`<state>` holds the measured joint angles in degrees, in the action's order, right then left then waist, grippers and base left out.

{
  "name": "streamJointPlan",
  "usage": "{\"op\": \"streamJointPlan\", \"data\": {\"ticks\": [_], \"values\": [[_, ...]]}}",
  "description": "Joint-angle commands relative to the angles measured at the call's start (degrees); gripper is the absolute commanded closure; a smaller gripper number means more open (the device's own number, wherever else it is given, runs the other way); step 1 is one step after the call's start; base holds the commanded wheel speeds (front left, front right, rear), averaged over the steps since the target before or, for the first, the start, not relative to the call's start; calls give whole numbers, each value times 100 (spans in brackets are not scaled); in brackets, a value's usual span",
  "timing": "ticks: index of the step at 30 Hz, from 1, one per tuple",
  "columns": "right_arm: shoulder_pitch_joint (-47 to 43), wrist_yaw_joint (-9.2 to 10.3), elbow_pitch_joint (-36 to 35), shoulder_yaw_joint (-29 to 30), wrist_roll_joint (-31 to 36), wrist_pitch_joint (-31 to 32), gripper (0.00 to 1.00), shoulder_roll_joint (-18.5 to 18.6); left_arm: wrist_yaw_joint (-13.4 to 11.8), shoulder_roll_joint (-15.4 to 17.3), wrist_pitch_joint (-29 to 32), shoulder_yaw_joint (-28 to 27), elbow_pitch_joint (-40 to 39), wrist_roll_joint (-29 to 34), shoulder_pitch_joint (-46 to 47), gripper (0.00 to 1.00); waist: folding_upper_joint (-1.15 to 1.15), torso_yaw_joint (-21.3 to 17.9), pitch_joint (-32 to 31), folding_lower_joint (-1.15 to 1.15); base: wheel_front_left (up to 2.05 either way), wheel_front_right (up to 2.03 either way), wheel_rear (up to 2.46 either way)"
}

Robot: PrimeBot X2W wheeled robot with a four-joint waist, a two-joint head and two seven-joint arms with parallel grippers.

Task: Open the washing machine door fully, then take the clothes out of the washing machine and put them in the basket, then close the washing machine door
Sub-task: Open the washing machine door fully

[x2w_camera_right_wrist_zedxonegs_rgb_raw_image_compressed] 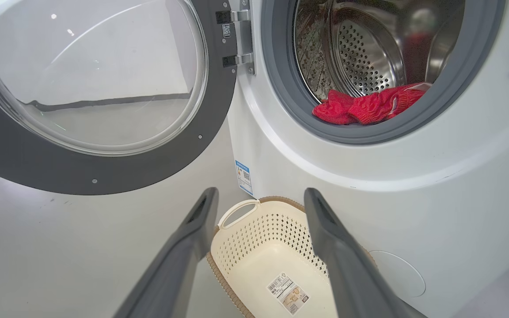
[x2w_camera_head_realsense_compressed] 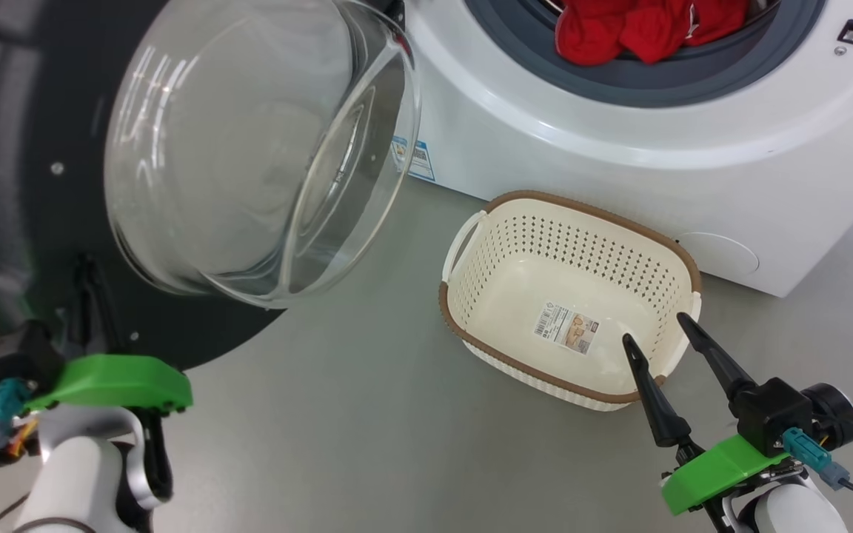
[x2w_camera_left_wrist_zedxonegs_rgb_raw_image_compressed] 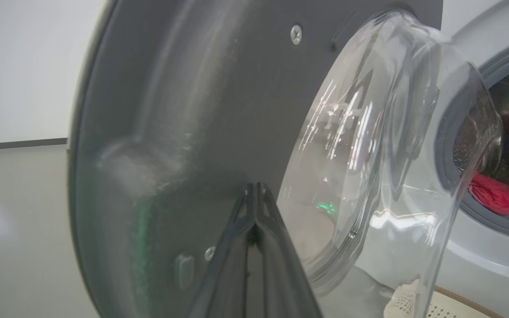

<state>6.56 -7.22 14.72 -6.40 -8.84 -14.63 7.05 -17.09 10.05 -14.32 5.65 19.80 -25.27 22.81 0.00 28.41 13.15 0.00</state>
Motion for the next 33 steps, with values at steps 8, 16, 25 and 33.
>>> {"op": "streamJointPlan", "data": {"ticks": [8, 16, 25, 33], "values": [[189, -26, -123, -127, -37, -37, 0, 83, 172, 225, -66, -981, 141, 88, 473, 100, 0, -90, 186, 0, 0, 0, 0], [219, -26, -132, -86, -115, -37, 0, 124, 315, 189, -67, -1451, 325, 341, 651, 100, 0, -195, 347, 0, 0, 0, 0], [266, -26, -175, -57, -115, -35, 0, 203, 342, 99, -67, -1917, 458, 633, 764, 100, 0, -286, 508, 0, 0, 0, 0], [271, -26, -166, -63, -136, -33, 0, 211, 424, 35, -67, -2182, 509, 814, 719, 100, 0, -339, 518, 0, 0, 0, 0]]}}
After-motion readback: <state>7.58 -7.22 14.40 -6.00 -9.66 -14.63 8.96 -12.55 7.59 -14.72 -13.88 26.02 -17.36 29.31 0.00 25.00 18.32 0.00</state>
